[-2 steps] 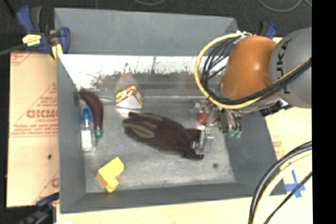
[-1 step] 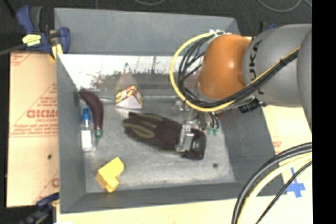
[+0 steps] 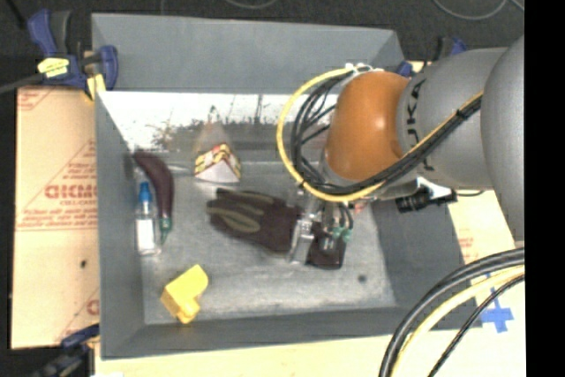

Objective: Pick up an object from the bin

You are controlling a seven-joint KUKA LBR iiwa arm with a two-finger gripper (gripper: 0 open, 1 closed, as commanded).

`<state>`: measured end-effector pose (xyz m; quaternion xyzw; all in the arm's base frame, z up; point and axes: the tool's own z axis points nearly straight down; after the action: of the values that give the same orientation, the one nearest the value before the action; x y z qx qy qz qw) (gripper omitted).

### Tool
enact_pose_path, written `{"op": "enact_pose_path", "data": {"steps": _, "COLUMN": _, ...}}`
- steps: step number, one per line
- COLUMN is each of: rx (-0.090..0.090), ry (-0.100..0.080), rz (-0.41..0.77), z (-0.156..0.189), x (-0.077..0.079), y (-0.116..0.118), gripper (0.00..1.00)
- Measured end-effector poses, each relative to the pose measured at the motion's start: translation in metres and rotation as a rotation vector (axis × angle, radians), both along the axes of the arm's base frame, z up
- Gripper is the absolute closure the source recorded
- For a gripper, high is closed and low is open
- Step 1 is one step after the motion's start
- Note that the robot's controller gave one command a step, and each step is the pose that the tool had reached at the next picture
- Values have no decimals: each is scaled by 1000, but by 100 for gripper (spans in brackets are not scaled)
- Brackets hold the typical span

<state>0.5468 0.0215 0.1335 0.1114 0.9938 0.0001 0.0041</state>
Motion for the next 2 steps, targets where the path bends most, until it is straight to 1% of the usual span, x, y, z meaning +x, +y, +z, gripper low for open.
{"op": "enact_pose_path", "data": {"steps": 1, "rx": 0, "ry": -7, "rz": 9, "z": -53, "x": 12, "y": -29, "gripper": 0}}
{"op": "enact_pose_path", "data": {"steps": 2, "rx": -4, "ry": -18, "rz": -99, "z": -76, "x": 16, "y": -46, "gripper": 100}}
